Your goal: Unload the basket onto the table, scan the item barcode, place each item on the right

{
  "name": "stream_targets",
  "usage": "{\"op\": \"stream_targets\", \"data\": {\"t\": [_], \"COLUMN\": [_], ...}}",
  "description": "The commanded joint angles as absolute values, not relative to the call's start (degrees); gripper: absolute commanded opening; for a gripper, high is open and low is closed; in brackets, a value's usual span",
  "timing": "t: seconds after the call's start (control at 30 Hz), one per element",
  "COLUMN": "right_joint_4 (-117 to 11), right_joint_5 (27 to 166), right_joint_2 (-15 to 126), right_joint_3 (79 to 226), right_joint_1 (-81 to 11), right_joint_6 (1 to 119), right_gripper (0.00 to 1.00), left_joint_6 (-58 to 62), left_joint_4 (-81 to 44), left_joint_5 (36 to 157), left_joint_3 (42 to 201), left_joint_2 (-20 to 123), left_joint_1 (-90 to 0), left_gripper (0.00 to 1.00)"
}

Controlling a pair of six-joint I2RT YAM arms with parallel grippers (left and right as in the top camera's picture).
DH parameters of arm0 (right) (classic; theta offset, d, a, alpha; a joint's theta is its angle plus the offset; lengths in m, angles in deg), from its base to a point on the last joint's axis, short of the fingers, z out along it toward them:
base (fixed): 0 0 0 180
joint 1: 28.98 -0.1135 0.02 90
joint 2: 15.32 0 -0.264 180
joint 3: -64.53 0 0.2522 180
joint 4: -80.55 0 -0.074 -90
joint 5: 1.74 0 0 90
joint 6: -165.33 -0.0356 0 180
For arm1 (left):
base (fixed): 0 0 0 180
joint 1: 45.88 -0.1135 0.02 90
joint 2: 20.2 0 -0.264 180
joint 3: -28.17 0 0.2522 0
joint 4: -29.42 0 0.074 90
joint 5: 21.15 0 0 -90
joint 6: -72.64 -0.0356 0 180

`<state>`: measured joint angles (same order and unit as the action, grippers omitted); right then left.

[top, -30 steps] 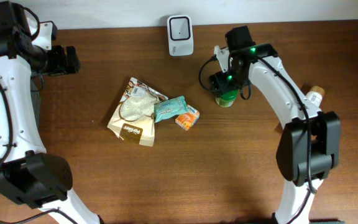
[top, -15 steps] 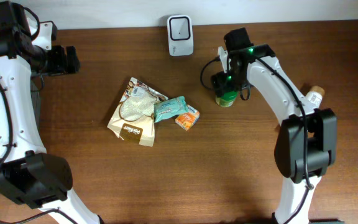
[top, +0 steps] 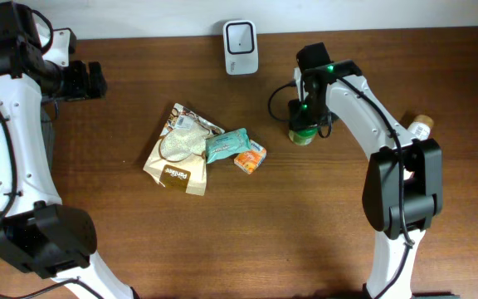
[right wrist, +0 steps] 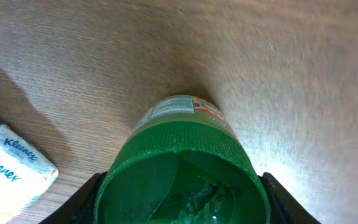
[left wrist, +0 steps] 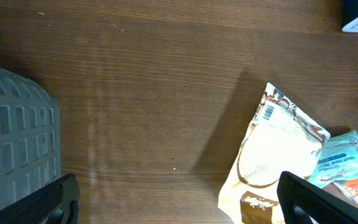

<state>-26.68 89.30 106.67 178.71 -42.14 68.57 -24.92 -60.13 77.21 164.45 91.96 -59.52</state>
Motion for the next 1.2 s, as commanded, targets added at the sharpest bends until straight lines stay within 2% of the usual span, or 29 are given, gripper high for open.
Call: {"op": "stream_targets", "data": {"t": [0.0,0.07,0.17,0.47,0.6,0.63,0.7,0.73,0.97,1.03,1.17], "right_joint_4": [-25.09,-25.02,-24.89,-24.78,-25.48,-25.48,-25.37,-24.80,-25.74,-26.33,-24.10], "right_joint_5": [88.67,89.32,92.40,93.82,93.15,91.38,88.45,87.18,82.79,79.99,83.42], "right_joint_2": [105.49,105.12,105.14,105.16,105.16,105.16,105.16,105.16,105.12,104.68,103.33], "right_joint_3": [179.41,179.41,179.37,179.35,179.35,179.35,179.35,179.35,179.50,181.16,188.04], "right_joint_1": [-42.08,-42.21,-42.21,-42.25,-43.19,-43.65,-44.35,-44.75,-45.10,-45.03,-44.99], "right_joint_6": [51.98,45.81,31.72,1.97,-4.48,-4.48,-4.43,-4.41,8.57,24.53,54.97], "right_gripper": [0.41,0.42,0.52,0.52,0.52,0.57,0.98,0.98,0.98,0.98,0.98], "left_joint_6": [-25.83,-25.83,-25.83,-25.83,-25.83,-25.83,-25.83,-25.83,-25.83,-25.83,-25.83], "left_joint_4": [-60.04,-60.04,-60.04,-60.04,-60.04,-60.04,-60.04,-60.02,-60.04,-60.04,-60.04], "left_joint_5": [77.82,77.82,77.82,77.82,77.82,77.82,77.82,77.82,77.82,77.82,77.82], "left_joint_3": [164.71,164.71,164.71,164.71,164.71,164.71,164.71,164.71,164.71,164.71,164.71], "left_joint_2": [91.80,91.80,91.80,91.80,91.80,91.80,91.80,91.80,91.80,91.80,91.80], "left_joint_1": [-59.94,-59.94,-59.92,-59.92,-59.92,-59.94,-59.94,-59.92,-59.92,-59.92,-59.92], "left_gripper": [0.99,0.99,0.99,0.99,0.99,0.99,0.99,0.99,0.99,0.99,0.99]}}
